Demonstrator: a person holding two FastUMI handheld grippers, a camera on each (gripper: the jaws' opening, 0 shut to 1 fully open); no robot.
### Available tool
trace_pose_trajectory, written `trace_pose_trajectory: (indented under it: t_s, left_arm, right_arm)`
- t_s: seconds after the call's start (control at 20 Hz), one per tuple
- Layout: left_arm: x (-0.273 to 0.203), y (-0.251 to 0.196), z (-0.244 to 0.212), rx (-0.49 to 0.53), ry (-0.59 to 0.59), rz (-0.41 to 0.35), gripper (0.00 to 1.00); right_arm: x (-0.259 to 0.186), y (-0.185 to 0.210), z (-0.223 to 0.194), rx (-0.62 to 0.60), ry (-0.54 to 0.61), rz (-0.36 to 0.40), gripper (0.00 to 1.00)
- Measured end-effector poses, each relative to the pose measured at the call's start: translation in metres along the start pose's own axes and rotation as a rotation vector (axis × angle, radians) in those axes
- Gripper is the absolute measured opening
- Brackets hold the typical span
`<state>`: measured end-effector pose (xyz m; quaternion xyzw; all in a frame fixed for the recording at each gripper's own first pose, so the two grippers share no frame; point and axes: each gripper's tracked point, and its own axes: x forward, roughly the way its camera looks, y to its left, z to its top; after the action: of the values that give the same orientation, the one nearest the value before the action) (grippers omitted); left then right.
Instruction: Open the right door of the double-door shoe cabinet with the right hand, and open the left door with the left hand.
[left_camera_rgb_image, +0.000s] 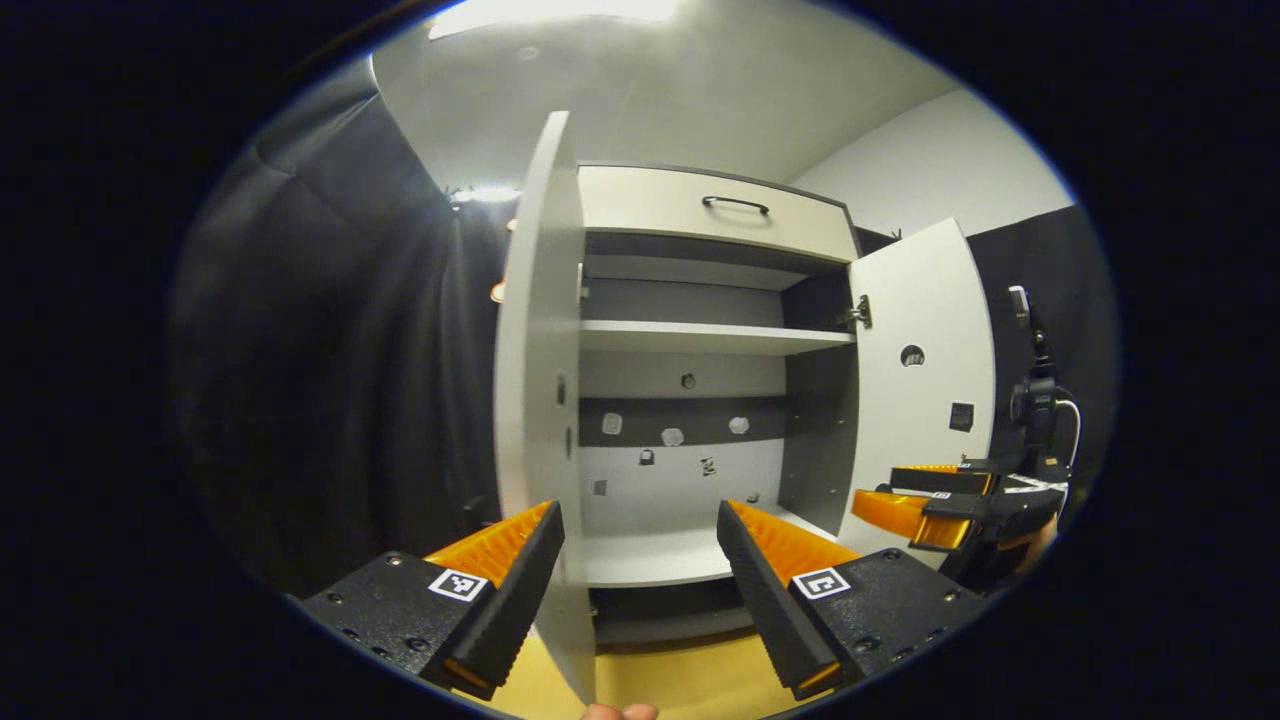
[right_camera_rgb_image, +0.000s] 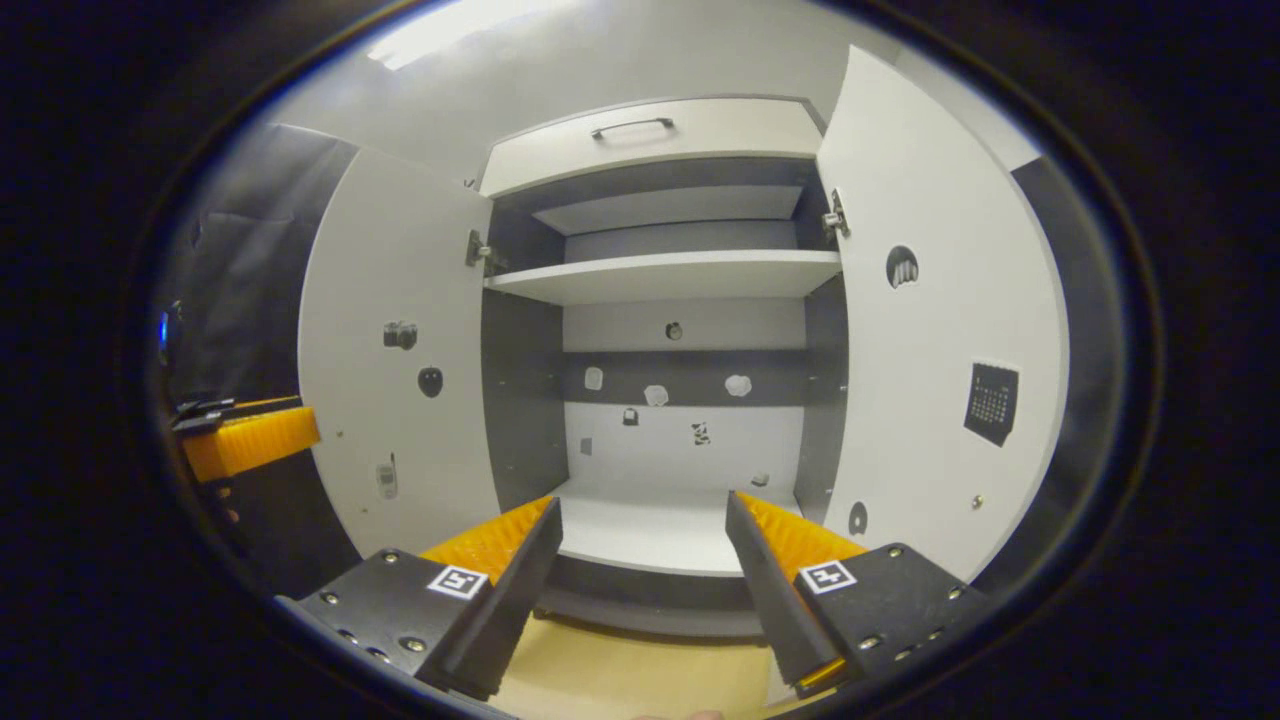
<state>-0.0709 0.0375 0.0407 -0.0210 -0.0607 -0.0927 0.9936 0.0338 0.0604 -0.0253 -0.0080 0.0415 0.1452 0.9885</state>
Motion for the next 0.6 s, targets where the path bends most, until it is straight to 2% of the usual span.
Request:
trace_pose_trajectory:
  t_s: [0.2,0.4,0.5,0.6]
  left_arm:
    - [0.028,-0.032,0.002,0.038,-0.021,-0.044,0.95]
    - [0.051,-0.048,0.008,0.073,-0.042,-0.043,0.94]
    - [0.058,-0.054,0.014,0.074,-0.048,-0.036,0.94]
    - [0.064,-0.059,0.015,0.067,-0.05,-0.032,0.95]
  right_arm:
    - [-0.005,0.012,0.011,0.006,-0.02,-0.018,0.96]
    - [-0.009,0.01,0.023,-0.004,-0.044,-0.076,0.97]
    - [-0.009,0.007,0.027,0.005,-0.051,-0.099,0.95]
    - [-0.01,0.003,0.029,0.013,-0.055,-0.115,0.97]
